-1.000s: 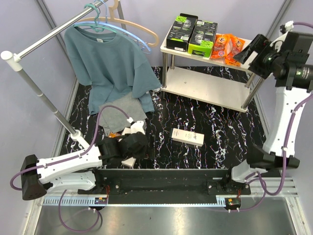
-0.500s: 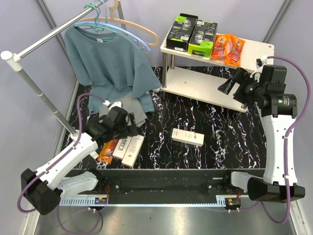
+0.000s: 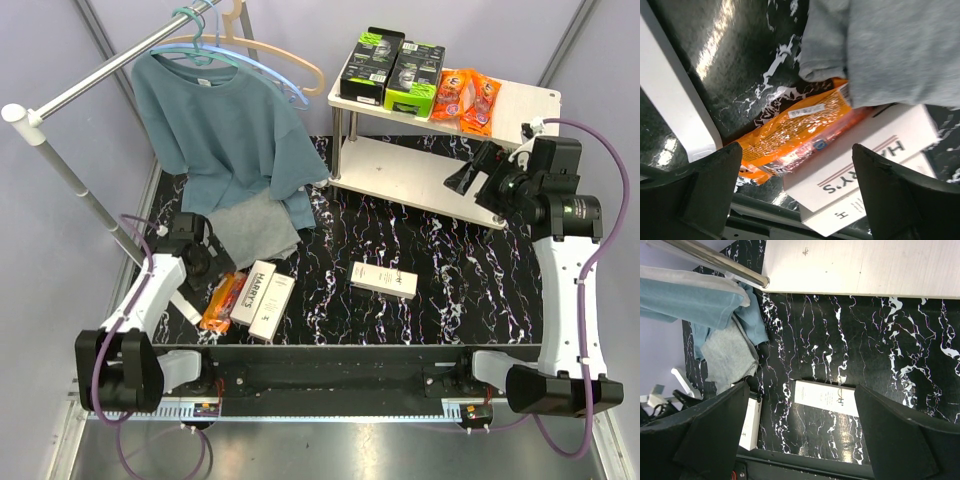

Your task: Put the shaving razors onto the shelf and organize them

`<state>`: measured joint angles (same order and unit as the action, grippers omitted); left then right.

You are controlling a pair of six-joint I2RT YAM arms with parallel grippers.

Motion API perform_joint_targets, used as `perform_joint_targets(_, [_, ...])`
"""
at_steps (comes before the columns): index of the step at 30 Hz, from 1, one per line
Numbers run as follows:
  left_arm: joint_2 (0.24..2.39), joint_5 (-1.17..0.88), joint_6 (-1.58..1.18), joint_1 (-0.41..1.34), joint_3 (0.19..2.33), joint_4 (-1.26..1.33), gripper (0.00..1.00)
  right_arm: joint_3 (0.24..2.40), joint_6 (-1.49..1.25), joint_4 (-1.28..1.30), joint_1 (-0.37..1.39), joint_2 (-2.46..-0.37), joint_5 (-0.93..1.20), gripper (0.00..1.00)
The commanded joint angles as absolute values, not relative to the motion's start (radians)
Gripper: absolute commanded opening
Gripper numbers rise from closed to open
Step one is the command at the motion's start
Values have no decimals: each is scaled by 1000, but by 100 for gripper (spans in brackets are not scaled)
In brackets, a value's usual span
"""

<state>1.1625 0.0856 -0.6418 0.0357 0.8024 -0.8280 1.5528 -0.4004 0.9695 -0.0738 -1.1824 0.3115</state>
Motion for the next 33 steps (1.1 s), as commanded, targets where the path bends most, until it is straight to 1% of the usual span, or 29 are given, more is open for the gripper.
perform_joint_targets(1, [1183, 6, -604, 26, 762, -741, 92, 1536, -394, 927, -69, -1158, 318, 96])
perform_joint_targets(7, [1198, 6, -600, 26, 747, -724, 89, 1522, -397, 914, -69, -1157, 327, 97])
perform_joint_targets(10, [1224, -41, -597, 26, 736, -704, 88, 1506, -402, 900, -69, -1149, 331, 96])
perform_joint_targets(13, [1247, -58, -600, 26, 716, -669, 84, 1505, -402, 900, -69, -1143, 330, 97])
perform_joint_targets(21, [1287, -14, -614, 26, 673, -609, 76, 1491, -393, 911, -69, -1135, 330, 97])
perform_joint_targets(24, [1293, -8, -611, 26, 670, -597, 67, 1482, -393, 908, -69, -1135, 330, 97])
perform_joint_targets(25, [1304, -11, -611, 26, 669, -594, 61, 1477, -393, 908, -69, -1132, 333, 97])
perform_joint_targets(27, [1318, -24, -609, 26, 661, -577, 55, 1471, -396, 904, -69, -1129, 333, 97])
perform_joint_targets(28, [1330, -28, -606, 26, 658, -574, 46, 1470, -396, 905, -69, -1127, 331, 97])
perform_joint_targets(31, [1347, -44, -604, 28, 638, -552, 36, 1463, -397, 900, -69, -1123, 331, 97])
perform_joint_targets(33, [1350, -52, -603, 31, 629, -534, 26, 1460, -397, 902, -69, -1121, 331, 97])
